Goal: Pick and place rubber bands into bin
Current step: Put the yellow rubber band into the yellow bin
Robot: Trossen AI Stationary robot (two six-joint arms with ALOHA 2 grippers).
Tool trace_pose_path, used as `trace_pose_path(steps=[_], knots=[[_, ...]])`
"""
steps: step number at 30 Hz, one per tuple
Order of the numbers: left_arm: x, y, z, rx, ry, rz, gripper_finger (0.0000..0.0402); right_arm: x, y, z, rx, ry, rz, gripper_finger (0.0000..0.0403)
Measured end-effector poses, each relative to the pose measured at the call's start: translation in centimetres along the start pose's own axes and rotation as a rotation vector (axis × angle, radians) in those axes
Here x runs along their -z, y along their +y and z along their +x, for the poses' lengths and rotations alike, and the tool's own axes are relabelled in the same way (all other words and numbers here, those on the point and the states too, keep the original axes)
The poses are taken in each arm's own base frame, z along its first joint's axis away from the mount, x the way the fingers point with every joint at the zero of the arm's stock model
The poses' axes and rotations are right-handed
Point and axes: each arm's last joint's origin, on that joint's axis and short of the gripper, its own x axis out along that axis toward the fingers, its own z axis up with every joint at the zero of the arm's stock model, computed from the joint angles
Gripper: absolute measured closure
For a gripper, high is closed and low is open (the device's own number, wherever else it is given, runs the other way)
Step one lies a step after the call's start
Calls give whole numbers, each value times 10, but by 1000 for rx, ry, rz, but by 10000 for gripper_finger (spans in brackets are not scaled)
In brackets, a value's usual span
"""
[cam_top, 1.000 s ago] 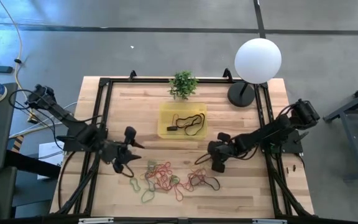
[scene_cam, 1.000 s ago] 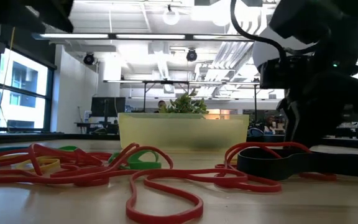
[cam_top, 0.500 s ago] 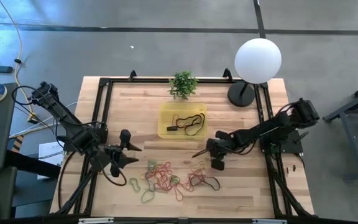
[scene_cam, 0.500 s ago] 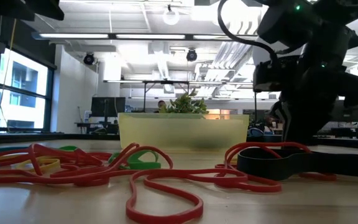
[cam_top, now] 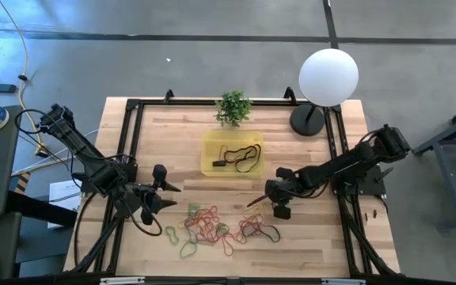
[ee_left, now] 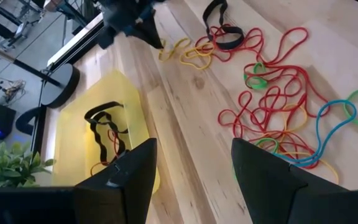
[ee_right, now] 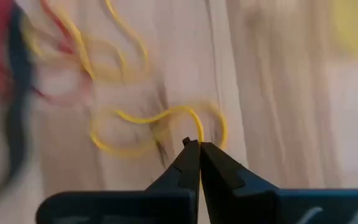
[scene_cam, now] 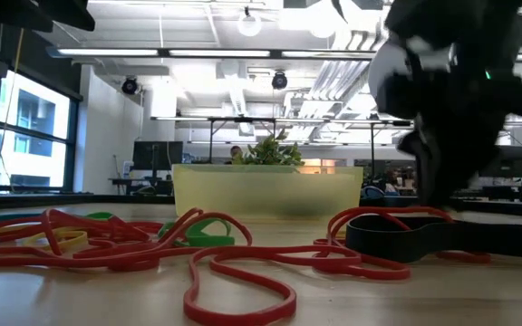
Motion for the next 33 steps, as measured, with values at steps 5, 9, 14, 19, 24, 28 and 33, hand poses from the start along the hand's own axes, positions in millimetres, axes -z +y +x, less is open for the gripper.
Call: trace_pose_path(steps=[5,9,14,19,24,28,33], knots=[[0,0,0,0,0,0,204,-1,8,-22,54,-57,-23,402],[0,0,0,-11,1,-1,204,-8,15,-43,78,-149,-46,402],[0,0,0,-11,0,1,204,-20,21,-65,113,-252,-109,402],[0,0,0,-11,1,3,204,-39,24,-86,181,-320,-208,402],[0,0,0,-11,1,4,204,-62,20,-111,270,-381,-292,403],[0,1,0,-20,2,12,204,-82,8,-128,332,-427,-335,403],[0,1,0,-28,3,22,204,-99,-20,-135,386,-431,-331,403]])
